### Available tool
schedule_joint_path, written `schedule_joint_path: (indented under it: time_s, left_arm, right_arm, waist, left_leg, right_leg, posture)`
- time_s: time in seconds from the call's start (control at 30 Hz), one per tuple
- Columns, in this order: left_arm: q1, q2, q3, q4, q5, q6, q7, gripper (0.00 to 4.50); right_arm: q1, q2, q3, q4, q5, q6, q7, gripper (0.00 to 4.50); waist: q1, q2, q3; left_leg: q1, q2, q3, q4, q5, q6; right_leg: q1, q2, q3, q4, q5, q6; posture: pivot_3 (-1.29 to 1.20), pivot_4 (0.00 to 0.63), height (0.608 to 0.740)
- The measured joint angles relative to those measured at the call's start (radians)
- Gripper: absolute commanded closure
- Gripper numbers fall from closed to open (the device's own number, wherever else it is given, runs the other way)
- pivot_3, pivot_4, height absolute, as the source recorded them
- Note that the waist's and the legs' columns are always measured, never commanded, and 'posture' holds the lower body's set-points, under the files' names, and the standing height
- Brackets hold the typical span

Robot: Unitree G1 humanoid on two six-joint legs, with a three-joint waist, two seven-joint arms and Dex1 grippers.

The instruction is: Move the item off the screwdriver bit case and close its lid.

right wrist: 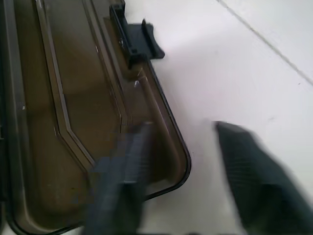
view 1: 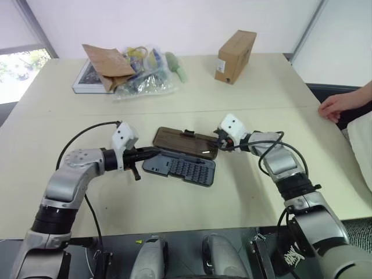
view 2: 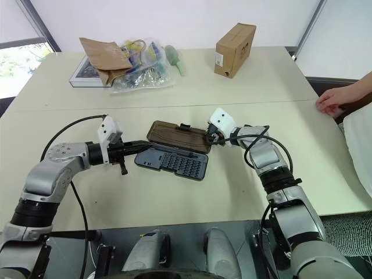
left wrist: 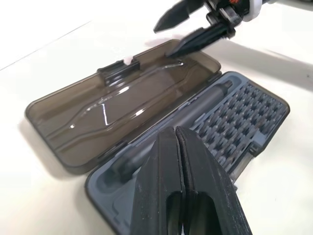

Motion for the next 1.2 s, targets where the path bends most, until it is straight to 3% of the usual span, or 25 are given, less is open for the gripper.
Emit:
schedule_joint_path:
  time_s: [0.03,0.4,0.93,1.2]
  left_arm:
    - [0.003,0.002,0.000,-0.004,0.000,0.001,0.002,4.50]
    - [0.009,0.019,0.004,-0.017,-0.008,0.003,0.016,4.50]
    - [-0.014,0.020,0.006,0.009,-0.004,-0.020,0.015,4.50]
    - [-0.014,0.020,0.005,0.016,0.005,-0.040,0.017,4.50]
  right_arm:
    - [-0.003,-0.001,0.000,0.007,-0.004,-0.010,0.005,4.49]
    - [-0.021,-0.016,0.016,0.040,-0.058,-0.092,0.039,4.49]
    - [-0.030,-0.073,0.062,0.016,-0.115,-0.221,0.200,4.49]
    - [-0.050,-0.044,0.059,0.032,-0.131,-0.207,0.220,4.49]
  waist:
    - [0.000,0.000,0.000]
    - [-0.005,-0.001,0.000]
    - [-0.004,-0.001,0.000]
    - [-0.013,-0.001,0.000]
  left_leg:
    - [0.000,0.000,0.000,0.000,0.000,0.000]
    - [0.002,0.000,0.000,0.000,0.000,0.000]
    - [0.001,0.000,0.000,0.000,0.000,0.000]
    - [0.002,0.001,0.000,-0.001,0.000,0.000]
  right_leg:
    - [0.000,0.000,0.000,0.000,0.000,0.000]
    - [0.001,0.001,0.000,0.000,0.000,0.000]
    - [0.001,0.001,0.000,0.000,0.000,-0.001]
    - [0.001,0.001,0.000,0.000,0.000,-0.001]
  posture:
    - [0.00,0.150,0.740]
    - [0.00,0.150,0.740]
    - [0.00,0.150,0.740]
    - [0.00,0.150,0.740]
